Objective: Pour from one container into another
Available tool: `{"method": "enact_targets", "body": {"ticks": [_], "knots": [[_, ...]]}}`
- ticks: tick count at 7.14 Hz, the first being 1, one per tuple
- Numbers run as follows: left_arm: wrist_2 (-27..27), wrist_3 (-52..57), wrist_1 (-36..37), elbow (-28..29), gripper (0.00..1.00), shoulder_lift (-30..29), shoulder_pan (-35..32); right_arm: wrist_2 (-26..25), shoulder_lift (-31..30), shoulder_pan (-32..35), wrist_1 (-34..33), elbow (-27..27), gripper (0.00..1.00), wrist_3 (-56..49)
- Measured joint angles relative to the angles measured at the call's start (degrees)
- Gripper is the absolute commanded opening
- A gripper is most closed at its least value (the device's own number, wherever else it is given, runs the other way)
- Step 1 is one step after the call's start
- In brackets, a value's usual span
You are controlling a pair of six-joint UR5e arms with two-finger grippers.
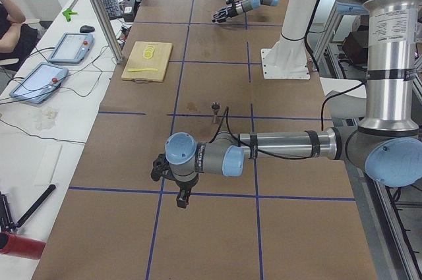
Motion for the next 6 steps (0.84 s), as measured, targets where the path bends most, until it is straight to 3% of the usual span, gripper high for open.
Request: {"method": "enact_targets", "body": {"ticks": [3, 4, 6], "knots": [[0.0, 0.0, 0.0, -0.1, 1.0, 0.0, 0.0, -0.1, 0.2, -0.1, 0.0, 0.0, 0.77, 0.0], [0.0, 0.0, 0.0, -0.1, 1.0, -0.1, 0.0, -0.2, 0.5, -0.1, 0.0, 0.0, 0.98, 0.0], [0.0, 0.0, 0.0, -0.1, 1.0, -0.1, 0.0, -1.3, 0.7, 0.0, 0.0, -0.1, 1.0, 0.0]]}}
